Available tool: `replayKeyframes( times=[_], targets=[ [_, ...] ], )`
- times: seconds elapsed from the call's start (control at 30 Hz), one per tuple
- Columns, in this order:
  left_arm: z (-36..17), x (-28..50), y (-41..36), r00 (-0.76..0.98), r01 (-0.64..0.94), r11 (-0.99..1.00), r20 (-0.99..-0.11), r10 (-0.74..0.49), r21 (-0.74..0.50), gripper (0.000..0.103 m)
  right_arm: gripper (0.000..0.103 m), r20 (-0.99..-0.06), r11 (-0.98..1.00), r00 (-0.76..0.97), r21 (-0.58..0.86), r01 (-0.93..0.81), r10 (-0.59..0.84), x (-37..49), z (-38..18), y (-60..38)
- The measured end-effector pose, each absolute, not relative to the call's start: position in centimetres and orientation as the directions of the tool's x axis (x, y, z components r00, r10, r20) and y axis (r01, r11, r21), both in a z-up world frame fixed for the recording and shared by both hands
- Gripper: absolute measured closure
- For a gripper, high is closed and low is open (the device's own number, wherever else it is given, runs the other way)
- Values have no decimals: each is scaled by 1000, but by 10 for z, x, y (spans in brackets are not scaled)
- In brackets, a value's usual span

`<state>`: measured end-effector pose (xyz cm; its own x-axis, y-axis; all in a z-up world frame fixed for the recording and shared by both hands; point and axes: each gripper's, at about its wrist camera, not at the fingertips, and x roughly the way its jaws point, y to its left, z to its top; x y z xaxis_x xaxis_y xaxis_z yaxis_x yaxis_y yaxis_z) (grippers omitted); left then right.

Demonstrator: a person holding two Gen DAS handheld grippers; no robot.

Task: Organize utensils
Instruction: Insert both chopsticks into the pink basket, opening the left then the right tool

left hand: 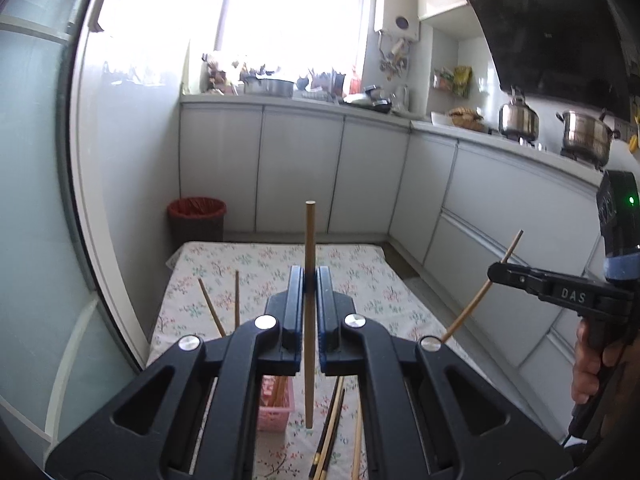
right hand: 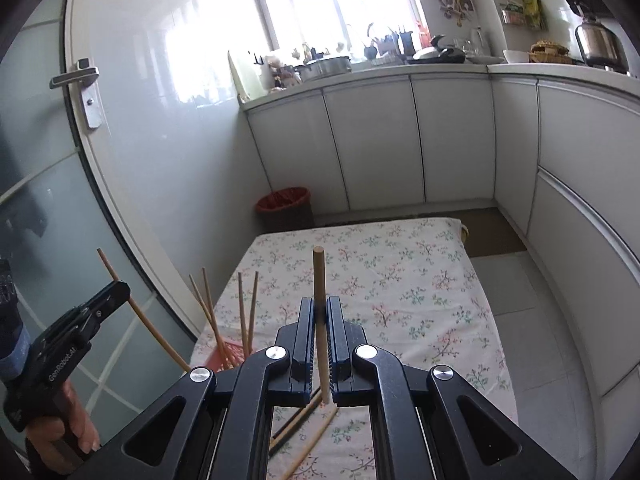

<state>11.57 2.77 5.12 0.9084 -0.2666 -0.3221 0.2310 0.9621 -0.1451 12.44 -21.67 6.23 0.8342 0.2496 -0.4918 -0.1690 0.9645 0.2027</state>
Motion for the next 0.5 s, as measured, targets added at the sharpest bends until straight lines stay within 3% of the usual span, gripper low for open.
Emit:
replayKeyframes(
  times=[0.2, 0.5],
  targets=[
    [54, 123, 41, 942, 164, 975, -268, -200, -150, 97, 97, -454, 955, 844, 211, -210, 286, 120, 76, -203],
    [36, 147, 42, 942, 84, 990, -315, -118, -117, 97, 97, -464, 939, 819, 231, -256, 337, 126, 70, -182]
  ],
)
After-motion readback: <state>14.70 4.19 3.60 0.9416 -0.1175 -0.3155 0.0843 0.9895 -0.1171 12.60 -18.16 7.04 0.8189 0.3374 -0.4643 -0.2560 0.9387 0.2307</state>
